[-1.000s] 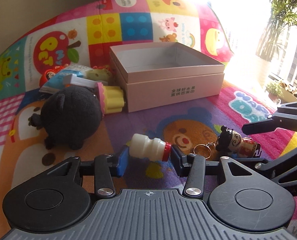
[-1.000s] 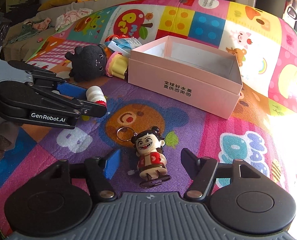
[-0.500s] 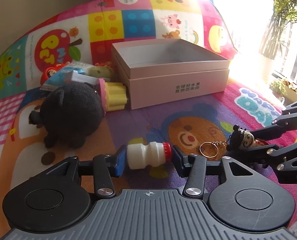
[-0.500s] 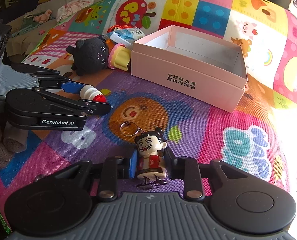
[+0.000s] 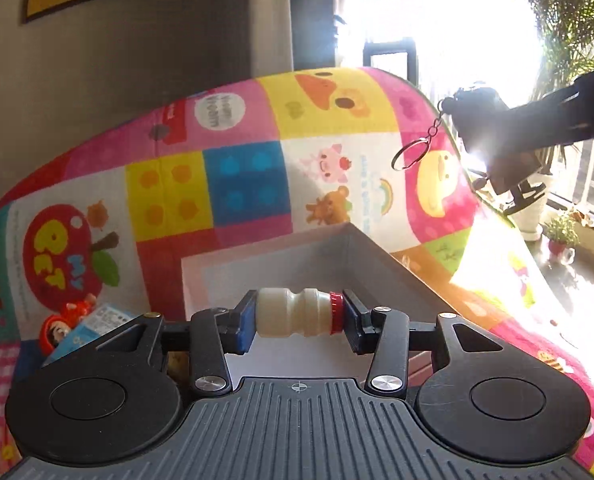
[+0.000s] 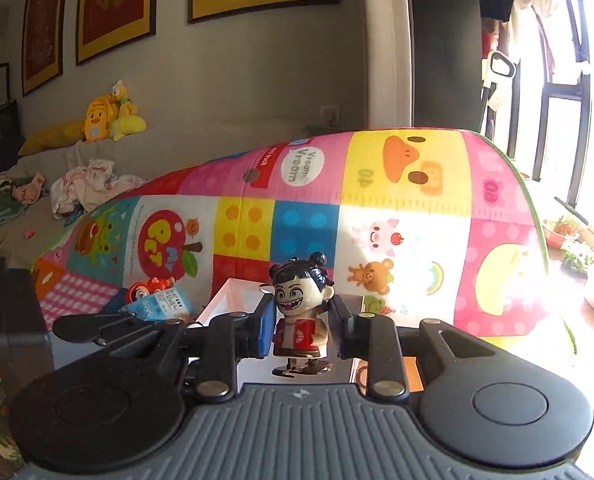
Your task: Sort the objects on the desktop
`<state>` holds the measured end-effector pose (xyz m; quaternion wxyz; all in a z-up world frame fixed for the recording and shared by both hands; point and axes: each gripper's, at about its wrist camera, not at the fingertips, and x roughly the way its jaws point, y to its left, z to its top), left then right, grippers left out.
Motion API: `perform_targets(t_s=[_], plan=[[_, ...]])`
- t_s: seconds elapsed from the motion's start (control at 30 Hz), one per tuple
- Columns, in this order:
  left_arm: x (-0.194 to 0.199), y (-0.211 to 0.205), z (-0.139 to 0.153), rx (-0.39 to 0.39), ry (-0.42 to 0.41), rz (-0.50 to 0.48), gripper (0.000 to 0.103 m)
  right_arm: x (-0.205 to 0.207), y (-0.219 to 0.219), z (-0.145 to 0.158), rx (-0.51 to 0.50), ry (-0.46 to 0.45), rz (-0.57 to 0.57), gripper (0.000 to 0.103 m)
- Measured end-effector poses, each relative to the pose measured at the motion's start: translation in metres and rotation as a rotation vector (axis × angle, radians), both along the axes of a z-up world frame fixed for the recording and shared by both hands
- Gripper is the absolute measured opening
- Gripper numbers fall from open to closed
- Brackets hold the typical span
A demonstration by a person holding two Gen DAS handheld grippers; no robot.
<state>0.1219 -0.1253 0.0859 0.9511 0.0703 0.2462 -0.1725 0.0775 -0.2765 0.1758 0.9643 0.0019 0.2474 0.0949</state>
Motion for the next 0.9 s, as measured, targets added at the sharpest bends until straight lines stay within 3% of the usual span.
perform_targets(t_s=[0.1,0.2,0.27,0.33,0.5,0.63,0.7,0.8,0.9], plan=[[0.021,-0.013,-0.022,0.025,0.068,-0.011,0.048,0.027,-0.002,-0.019,0.013,0.072,-0.021,0.028],[0.017,-0.011,-0.029,0.008,0.078,-0.060,0.049,0.048,0.001,-0.044,-0.001,0.131,-0.034,0.028],[0.009,-0.004,-0.026,-0.004,0.058,-0.063,0.061,0.061,0.005,-0.058,0.006,0.178,-0.032,0.028],[-0.004,0.008,-0.020,-0.031,0.032,-0.046,0.072,0.073,0.010,-0.069,0.010,0.213,-0.025,0.028],[-0.058,0.043,-0.008,-0.129,-0.003,-0.031,0.081,0.114,0.035,-0.089,-0.037,0.306,-0.017,0.028],[-0.099,0.065,-0.019,-0.111,-0.015,0.011,0.086,0.144,0.052,-0.107,-0.121,0.369,-0.035,0.028],[-0.111,0.079,-0.026,-0.101,-0.008,0.042,0.094,0.148,0.056,-0.109,-0.162,0.365,-0.062,0.029],[-0.122,0.103,-0.036,-0.079,0.013,0.108,0.096,0.135,0.064,-0.103,-0.212,0.311,-0.068,0.030],[-0.122,0.123,-0.043,-0.052,0.010,0.201,0.096,0.100,0.087,-0.088,-0.240,0.221,0.024,0.035]])
